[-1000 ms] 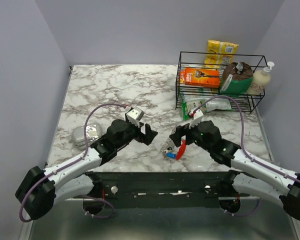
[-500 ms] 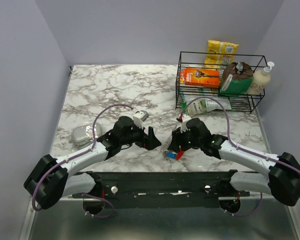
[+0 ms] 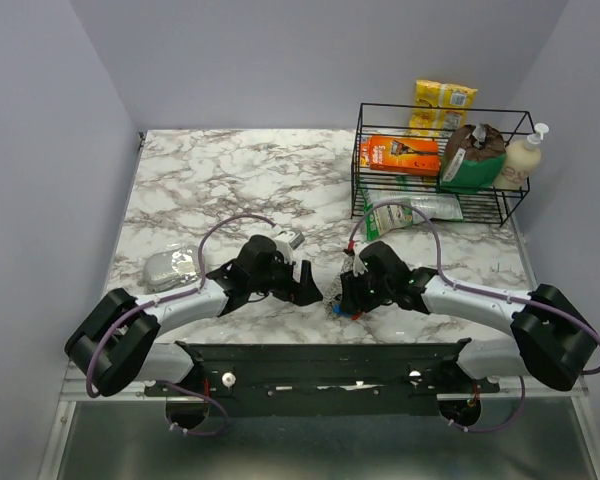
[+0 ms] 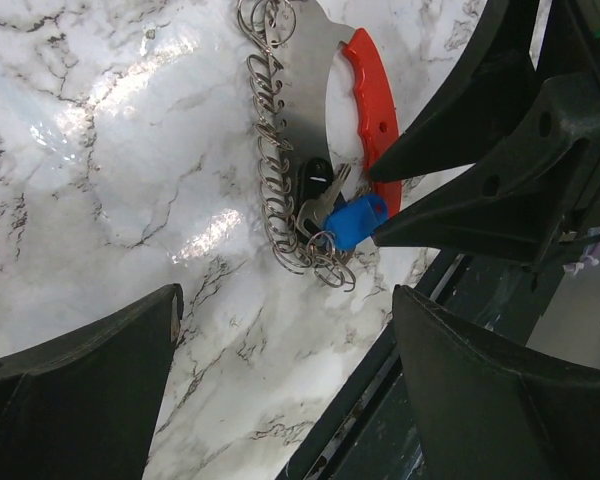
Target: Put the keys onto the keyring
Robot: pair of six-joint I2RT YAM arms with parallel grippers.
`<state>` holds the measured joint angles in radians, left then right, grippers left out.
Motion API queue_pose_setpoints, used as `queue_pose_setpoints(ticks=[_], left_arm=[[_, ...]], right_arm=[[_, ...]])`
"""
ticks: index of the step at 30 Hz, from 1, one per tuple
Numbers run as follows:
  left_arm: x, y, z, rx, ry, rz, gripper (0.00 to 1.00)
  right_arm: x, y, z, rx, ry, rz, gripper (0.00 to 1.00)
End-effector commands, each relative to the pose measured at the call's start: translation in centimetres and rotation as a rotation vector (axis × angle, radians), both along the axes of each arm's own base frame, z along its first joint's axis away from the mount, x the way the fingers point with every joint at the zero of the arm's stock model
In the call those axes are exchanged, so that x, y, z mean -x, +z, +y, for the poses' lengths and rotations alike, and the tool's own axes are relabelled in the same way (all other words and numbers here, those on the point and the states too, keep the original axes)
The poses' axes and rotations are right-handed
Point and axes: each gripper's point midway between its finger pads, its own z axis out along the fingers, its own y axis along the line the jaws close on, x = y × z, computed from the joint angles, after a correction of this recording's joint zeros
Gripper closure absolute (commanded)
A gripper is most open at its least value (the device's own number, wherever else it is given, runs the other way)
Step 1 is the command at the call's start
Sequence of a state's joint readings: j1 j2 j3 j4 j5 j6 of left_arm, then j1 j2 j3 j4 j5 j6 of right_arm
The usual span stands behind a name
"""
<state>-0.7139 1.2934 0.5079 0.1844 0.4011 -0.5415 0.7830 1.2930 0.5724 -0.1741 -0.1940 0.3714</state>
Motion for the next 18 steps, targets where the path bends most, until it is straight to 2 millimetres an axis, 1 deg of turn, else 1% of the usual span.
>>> queue_pose_setpoints(ticks=[1,3,6,8,9,10,11,13,16,18], left_arm=[[0.2,0.1,-0.7,0.021,-0.028,0.0,0.07],[0.1,0.1,-0.7,0.017,-0.027,-0.004,0.07],[0.0,0.0,-0.7,0.006,-0.026,-0.008,0.07],[0.0,-0.3,-0.6,-0.003,-0.026,-0.004,0.07],[-0.1,-0.3,-0.6,-0.005,-0.024,-0.007,0.07],[-0.1,-0.5,-0.6,-0.011,-0.024,-0.003,0.07],[-0.2,-0.6,-0.6,-0.014,-0.023,-0.001,0.07],[-0.1,-0.8,-0.6,-0.02,-0.024,0.003,0.08],[-0.2,-0.8,-0.5,-0.021,-0.019,-0.001,0.08],[-0.3,-0.7,-0.4,-0.023,-0.018,-0.003,0.08]], right_arm=[[0.7,-0.4,0.7,0.005,0.024,0.05,0.51],[1.1,-0.6,0.8,0.004,0.034,0.065,0.52],[1.7,-0.4,0.9,-0.023,0.044,0.074,0.57],[1.7,-0.1,1.2,-0.047,0.038,0.067,0.69],[1.8,-0.3,1.1,-0.048,0.034,0.071,0.74],[1.7,-0.2,1.3,-0.055,0.032,0.069,0.82],[1.7,-0.2,1.3,-0.054,0.031,0.071,0.85],[1.5,0.2,1.5,-0.066,0.03,0.061,0.89],[1.5,0.9,2.0,-0.091,0.051,0.054,0.9],[1.5,0.9,2.1,-0.094,0.056,0.058,0.9]])
